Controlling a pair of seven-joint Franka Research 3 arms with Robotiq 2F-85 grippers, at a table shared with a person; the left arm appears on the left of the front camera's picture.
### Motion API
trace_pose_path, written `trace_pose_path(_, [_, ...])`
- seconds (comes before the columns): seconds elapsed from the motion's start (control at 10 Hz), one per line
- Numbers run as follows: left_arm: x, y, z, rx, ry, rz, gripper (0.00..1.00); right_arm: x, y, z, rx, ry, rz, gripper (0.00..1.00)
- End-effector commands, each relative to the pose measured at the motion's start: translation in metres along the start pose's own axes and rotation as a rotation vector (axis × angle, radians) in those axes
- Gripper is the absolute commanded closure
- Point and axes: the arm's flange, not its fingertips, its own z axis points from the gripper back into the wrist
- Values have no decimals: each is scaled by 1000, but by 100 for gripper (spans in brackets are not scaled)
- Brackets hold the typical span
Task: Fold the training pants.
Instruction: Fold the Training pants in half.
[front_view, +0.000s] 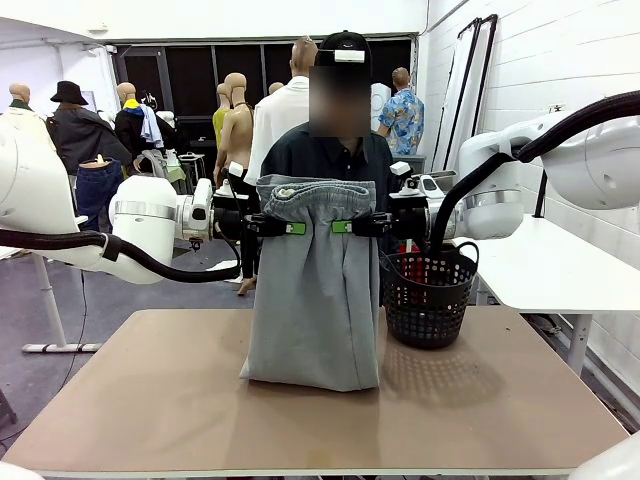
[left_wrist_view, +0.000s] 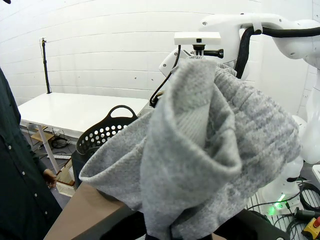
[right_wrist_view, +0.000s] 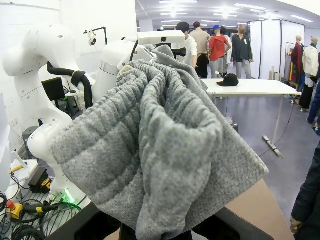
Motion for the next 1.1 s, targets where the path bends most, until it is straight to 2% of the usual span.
trace_pose_path(0.0, [0,0,0,0,0,0,100,0,0,0,0,0,0,100])
trace_pose_path(0.4, [8,9,18,11,-9,26,100,15,-14,-9,40,-8,-15,100])
trace_pose_path(1.0, [-28,5,29,1,-38,138,100,-13,-15,-21,61,-20,-122,100])
